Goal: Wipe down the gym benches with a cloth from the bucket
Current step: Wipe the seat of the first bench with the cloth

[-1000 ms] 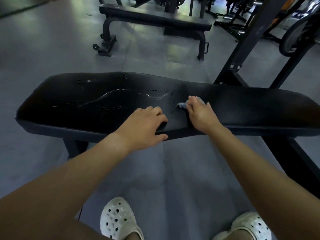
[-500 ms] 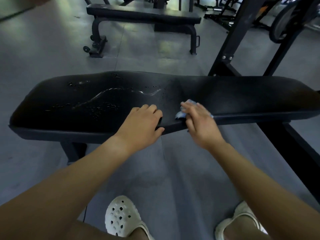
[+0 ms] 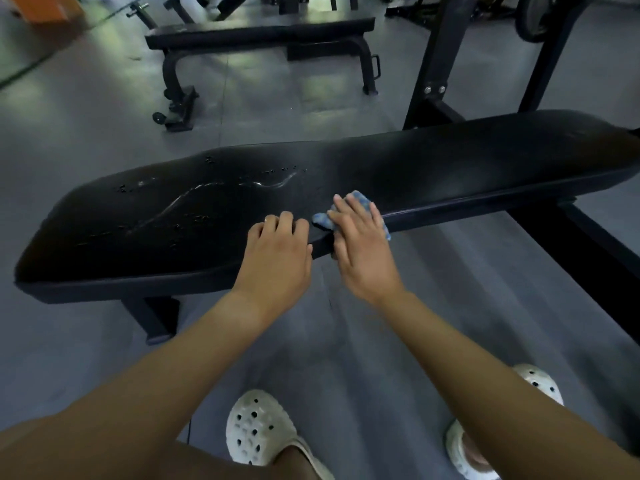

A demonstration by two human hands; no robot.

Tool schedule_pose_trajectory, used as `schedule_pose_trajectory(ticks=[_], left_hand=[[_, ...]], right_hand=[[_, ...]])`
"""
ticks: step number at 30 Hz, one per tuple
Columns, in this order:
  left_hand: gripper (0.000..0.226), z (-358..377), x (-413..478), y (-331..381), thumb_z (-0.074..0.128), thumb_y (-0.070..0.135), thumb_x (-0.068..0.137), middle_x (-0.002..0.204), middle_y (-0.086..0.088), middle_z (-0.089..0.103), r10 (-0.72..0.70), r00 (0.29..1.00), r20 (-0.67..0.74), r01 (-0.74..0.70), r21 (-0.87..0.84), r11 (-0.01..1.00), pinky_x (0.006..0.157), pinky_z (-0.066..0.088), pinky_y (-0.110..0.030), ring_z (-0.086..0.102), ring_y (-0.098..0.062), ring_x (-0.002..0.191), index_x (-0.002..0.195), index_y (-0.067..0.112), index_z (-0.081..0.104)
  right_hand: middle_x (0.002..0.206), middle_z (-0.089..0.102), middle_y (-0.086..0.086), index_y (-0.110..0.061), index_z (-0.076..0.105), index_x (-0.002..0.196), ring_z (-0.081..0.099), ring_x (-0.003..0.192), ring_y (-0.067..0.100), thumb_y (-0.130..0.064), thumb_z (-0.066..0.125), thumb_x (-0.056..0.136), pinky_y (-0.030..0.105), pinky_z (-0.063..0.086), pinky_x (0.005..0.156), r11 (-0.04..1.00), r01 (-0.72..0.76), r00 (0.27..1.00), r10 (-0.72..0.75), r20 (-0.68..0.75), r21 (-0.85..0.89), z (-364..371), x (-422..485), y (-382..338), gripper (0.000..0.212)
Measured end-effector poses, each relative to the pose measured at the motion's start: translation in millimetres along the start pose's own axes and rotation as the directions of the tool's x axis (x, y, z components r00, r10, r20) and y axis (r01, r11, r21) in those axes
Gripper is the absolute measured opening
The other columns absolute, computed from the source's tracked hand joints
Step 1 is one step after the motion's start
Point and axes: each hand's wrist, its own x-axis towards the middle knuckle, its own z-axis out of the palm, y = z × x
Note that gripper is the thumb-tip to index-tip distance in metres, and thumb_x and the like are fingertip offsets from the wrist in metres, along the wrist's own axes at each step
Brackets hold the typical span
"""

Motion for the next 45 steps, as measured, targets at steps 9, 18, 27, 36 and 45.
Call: schedule_pose_trajectory(ticks=[9, 18, 27, 36, 45], left_hand=[[0.026, -0.8, -3.7, 4.6, 0.045, 0.027, 0.104, 0.123, -0.011, 0.057, -0.040, 0.998, 0.045, 0.041, -0.023, 0.999, 0.105, 0.045, -0.048, 0.056, -0.030, 0.114, 0.121, 0.011, 0.056], [0.024, -1.2, -2.9, 6.9, 0.047, 0.023, 0.102, 0.126, -0.012, 0.058, -0.043, 0.998, 0.035, 0.045, -0.061, 0.997, 0.108, 0.042, -0.050, 0.056, -0.032, 0.120, 0.119, 0.010, 0.057], [0.041, -3.1, -11.7, -1.7, 0.042, 0.021, 0.106, 0.154, -0.010, 0.044, -0.050, 0.994, 0.097, 0.059, -0.095, 0.994, 0.122, 0.029, -0.053, 0.038, -0.029, 0.146, 0.146, 0.012, 0.047], [0.046, -2.7, -11.6, -1.4, 0.047, 0.020, 0.103, 0.156, -0.010, 0.044, -0.047, 0.995, 0.092, 0.056, -0.096, 0.994, 0.122, 0.028, -0.055, 0.037, -0.029, 0.147, 0.148, 0.012, 0.045], [0.042, -6.8, -19.2, -16.7, 0.050, 0.031, 0.103, 0.146, -0.007, 0.050, -0.060, 0.997, 0.042, 0.065, -0.129, 0.989, 0.120, 0.030, -0.051, 0.045, -0.028, 0.137, 0.142, 0.016, 0.054]], right_hand=[[0.152, 0.049, 0.009, -0.007, 0.061, 0.125, 0.031, 0.150, 0.021, -0.004, 0.034, 0.092, 0.039, 0.007, 0.127, 0.936, -0.352, 0.906, 0.343, -0.247, 0.006, -40.1, 2.4, 74.9, 0.042], [0.167, 0.022, 0.003, -0.013, 0.038, 0.154, 0.005, 0.157, 0.018, -0.014, 0.038, 0.095, 0.044, -0.001, 0.127, 0.992, -0.128, 0.988, 0.127, -0.090, -0.006, 5.6, -15.4, 0.8, 0.059], [0.167, 0.023, 0.000, -0.017, 0.030, 0.158, 0.010, 0.156, 0.011, -0.012, 0.043, 0.094, 0.037, 0.002, 0.128, 0.983, -0.043, 0.999, 0.038, -0.029, -0.181, -23.1, -13.0, 56.1, 0.066], [0.166, 0.024, 0.005, -0.011, 0.032, 0.157, 0.012, 0.156, 0.025, -0.005, 0.047, 0.098, 0.049, 0.011, 0.126, 0.987, -0.064, 0.990, 0.044, -0.132, -0.149, 19.9, -19.6, -2.8, 0.061], [0.164, 0.031, 0.002, -0.015, 0.034, 0.157, 0.020, 0.154, 0.016, -0.015, 0.043, 0.097, 0.041, 0.011, 0.127, 0.975, 0.041, 0.998, -0.049, -0.033, -0.218, -9.2, -9.5, 35.7, 0.060]])
